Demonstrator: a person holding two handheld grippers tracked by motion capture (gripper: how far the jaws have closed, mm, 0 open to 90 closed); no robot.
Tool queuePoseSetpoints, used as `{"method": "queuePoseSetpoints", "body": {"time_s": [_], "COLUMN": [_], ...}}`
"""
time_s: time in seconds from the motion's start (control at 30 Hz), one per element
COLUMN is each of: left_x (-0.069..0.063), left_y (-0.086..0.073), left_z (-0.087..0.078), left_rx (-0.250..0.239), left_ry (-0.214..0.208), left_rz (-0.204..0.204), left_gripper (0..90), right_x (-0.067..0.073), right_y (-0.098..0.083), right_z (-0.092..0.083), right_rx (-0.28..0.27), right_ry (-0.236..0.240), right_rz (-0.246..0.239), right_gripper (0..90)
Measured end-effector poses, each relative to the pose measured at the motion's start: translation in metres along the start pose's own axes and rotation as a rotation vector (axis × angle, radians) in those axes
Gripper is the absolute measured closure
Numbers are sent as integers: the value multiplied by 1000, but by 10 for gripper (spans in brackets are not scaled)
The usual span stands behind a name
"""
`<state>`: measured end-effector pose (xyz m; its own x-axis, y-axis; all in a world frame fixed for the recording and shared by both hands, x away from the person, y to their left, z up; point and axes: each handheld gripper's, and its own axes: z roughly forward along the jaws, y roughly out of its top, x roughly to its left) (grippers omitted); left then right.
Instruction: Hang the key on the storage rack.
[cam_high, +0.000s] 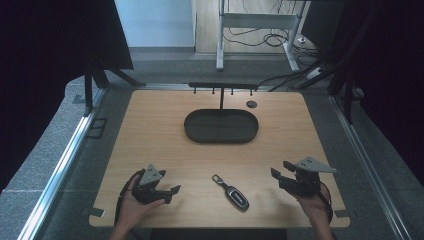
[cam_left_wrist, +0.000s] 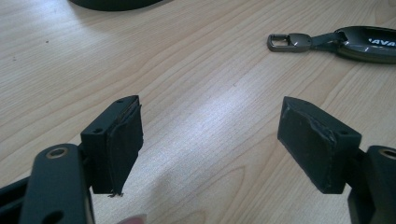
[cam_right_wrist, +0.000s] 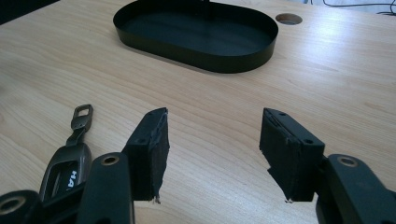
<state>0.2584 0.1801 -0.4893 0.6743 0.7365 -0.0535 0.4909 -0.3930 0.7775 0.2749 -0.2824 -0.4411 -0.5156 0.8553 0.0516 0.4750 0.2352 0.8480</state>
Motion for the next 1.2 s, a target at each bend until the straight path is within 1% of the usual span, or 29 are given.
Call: {"method": "queuePoseSetpoints", "body": {"time_s": [0.1,0.3,0.47,0.53,0.73,0.83,0.87,0.97,1.07,1.1,1.2], "left_x": [-1,-3,-4,-3,1,1,1,-1,-2,-3,-4], "left_y": [0,0,0,0,-2,-2,-2,-2,-2,-2,-1], "left_z": [0,2,2,2,2,2,2,3,4,3,3], "left_rx": [3,10,8,13,11,16,16,20,20,20,19], "left_ry": [-1,-6,-8,-8,-2,2,1,-3,-8,-9,-13], "left_rz": [2,7,5,4,-8,-8,-7,-3,2,4,3], "left_gripper": [230,231,231,231,232,233,233,233,233,233,233], "right_x": [4,12,16,17,22,25,27,29,33,36,39], "right_y": [2,7,9,11,17,20,22,24,28,31,34], "right_z": [0,3,7,10,17,21,23,26,29,31,33], "right_rx": [3,13,20,24,44,48,59,68,87,100,113], "right_ry": [14,34,57,76,81,91,103,102,114,125,128], "right_rz": [-5,-31,-30,-29,-40,-41,-43,-49,-58,-61,-70], "right_gripper": [427,434,438,441,445,451,460,466,467,469,470]}}
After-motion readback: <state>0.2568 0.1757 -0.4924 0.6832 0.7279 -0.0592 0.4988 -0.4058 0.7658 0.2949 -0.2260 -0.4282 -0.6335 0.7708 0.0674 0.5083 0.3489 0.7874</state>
